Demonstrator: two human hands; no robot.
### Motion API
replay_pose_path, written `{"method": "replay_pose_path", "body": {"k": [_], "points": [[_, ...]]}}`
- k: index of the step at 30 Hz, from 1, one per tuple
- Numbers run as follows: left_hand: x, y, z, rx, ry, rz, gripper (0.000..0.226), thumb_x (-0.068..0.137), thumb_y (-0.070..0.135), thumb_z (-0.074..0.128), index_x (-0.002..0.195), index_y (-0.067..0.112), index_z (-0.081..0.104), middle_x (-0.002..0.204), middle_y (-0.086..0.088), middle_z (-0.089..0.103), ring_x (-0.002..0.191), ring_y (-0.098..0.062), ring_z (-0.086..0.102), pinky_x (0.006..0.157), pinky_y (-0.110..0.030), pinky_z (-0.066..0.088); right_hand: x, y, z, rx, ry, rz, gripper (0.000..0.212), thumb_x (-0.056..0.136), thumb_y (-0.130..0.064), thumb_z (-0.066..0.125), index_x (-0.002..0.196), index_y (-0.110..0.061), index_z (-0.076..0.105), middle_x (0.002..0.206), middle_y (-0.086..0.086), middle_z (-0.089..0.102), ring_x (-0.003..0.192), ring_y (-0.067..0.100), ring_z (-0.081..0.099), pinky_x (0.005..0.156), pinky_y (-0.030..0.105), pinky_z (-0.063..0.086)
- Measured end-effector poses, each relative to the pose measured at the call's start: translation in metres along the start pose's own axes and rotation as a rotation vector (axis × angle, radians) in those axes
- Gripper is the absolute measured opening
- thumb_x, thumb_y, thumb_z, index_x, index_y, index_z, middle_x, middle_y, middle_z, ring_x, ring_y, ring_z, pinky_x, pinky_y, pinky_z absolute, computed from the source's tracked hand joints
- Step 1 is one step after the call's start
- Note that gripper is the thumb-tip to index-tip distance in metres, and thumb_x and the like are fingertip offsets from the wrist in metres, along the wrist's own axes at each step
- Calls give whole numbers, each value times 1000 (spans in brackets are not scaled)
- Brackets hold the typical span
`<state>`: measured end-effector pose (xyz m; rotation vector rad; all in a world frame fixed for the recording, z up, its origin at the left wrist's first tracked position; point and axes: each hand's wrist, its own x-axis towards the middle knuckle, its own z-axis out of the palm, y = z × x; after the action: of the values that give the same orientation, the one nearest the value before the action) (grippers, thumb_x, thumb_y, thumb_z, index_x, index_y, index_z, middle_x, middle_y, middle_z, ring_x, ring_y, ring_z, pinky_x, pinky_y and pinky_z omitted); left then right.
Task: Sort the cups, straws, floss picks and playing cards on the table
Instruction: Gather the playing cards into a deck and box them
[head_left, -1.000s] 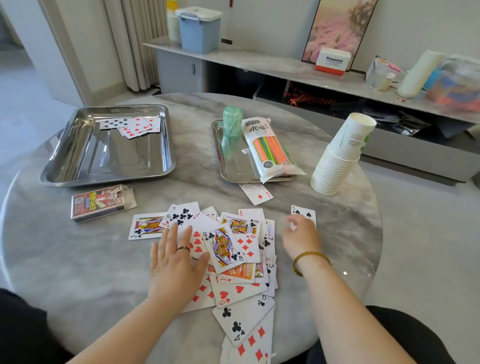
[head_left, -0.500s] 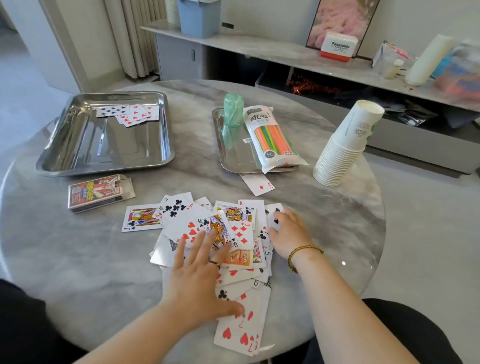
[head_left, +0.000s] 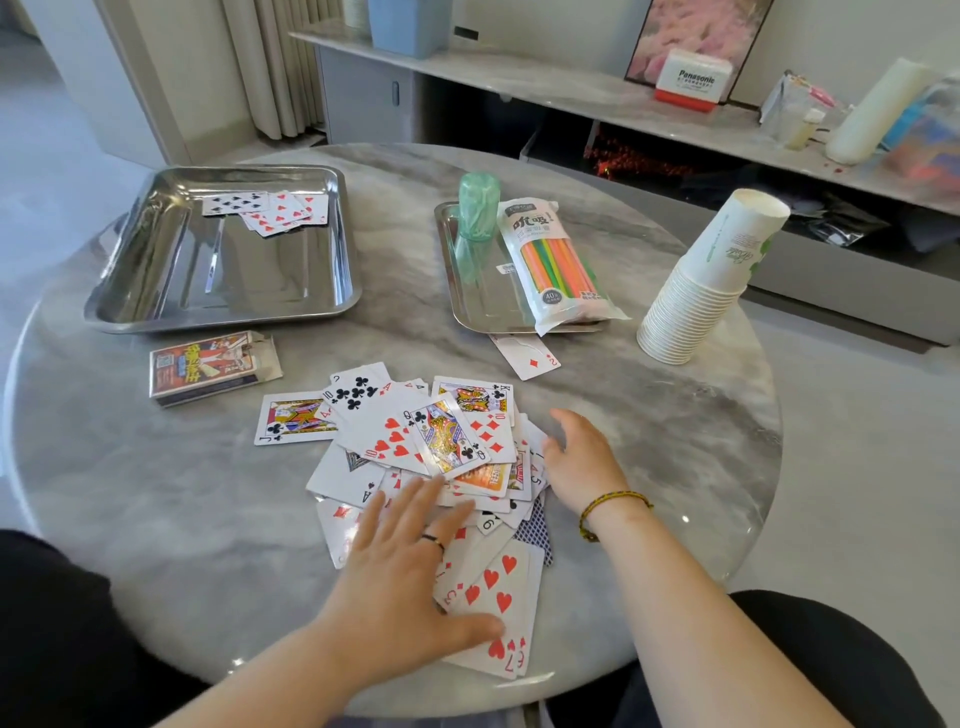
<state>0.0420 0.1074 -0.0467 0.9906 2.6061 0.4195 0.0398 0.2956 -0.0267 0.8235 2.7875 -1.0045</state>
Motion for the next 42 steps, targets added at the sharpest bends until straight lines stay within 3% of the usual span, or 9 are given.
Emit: {"method": "replay_pose_path", "body": {"k": [11, 16, 21, 26, 29, 31, 36, 40, 42], "points": [[7, 14, 10, 164, 34, -17, 100, 57, 73, 33, 144, 33, 6, 153, 2, -14, 141, -18, -18, 99, -34, -33, -8, 7, -4, 1, -28, 88, 34, 95, -9, 36, 127, -5, 45, 134, 12, 48, 124, 27, 45, 99, 30, 36], [15, -14, -4, 246, 115, -65, 82, 46, 66, 29, 102, 23, 69, 112, -9, 66, 102, -27, 64, 99, -36, 17, -10, 3, 3, 129, -64, 8, 35, 93, -9, 44, 127, -10, 46, 132, 7, 51, 120, 19, 49, 98, 27, 37], [22, -47, -11, 144, 152, -136, 106, 42, 60, -5, 144, 33, 11, 155, 4, -1, 143, -13, -2, 111, -30, -12, -22, 1, -1, -128, 73, -193, 31, 92, -13, 45, 122, -15, 54, 127, 0, 55, 116, 16, 50, 90, 20, 35], [19, -54, -18, 140, 100, -48, 103, 45, 53, -15, 144, 32, 4, 155, 5, -6, 142, -11, -7, 110, -26, -12, -63, 1, 14, -503, -76, -536, 52, 74, -46, 41, 102, -13, 69, 111, 5, 68, 101, 16, 66, 87, 30, 50], [19, -55, -18, 165, 51, -30, 104, 45, 54, -18, 145, 32, 1, 154, 7, -9, 142, -10, -10, 112, -27, -10, -82, 11, 23, -677, -244, -489, 91, 62, -69, 25, 129, -13, 51, 144, 5, 39, 132, 16, 39, 108, 46, 16], [19, -54, -19, 187, 44, -38, 104, 45, 56, -17, 145, 32, 3, 154, 7, -7, 142, -10, -9, 112, -28, -10, -93, 19, 25, -711, -284, -449, 97, 49, -81, 22, 116, -22, 58, 124, -4, 61, 112, 9, 59, 99, 30, 41], [17, -46, -14, 276, 79, 135, 58, 72, 49, 28, 108, 26, 67, 118, -3, 64, 119, -19, 47, 97, -32, 24, -97, 27, 31, -633, -331, -460, 100, 38, -88, 40, 117, -26, 42, 121, -8, 61, 117, 10, 50, 105, 28, 23], [17, -42, -6, 301, 13, 176, 47, 80, 43, 30, 97, 28, 71, 104, 2, 70, 93, -17, 68, 90, -30, 28, -90, 20, 34, -731, -237, -525, 104, 54, -84, 30, 131, -14, 39, 143, 3, 39, 133, 18, 39, 115, 37, 2], [17, -44, -11, 259, 66, 125, 62, 90, 49, 13, 110, 24, 66, 116, -2, 65, 104, -20, 64, 96, -26, 25, -90, 27, 36, -799, -258, -544, 116, 44, -88, 41, 131, -10, 41, 142, 5, 37, 129, 18, 44, 109, 45, 22]]}}
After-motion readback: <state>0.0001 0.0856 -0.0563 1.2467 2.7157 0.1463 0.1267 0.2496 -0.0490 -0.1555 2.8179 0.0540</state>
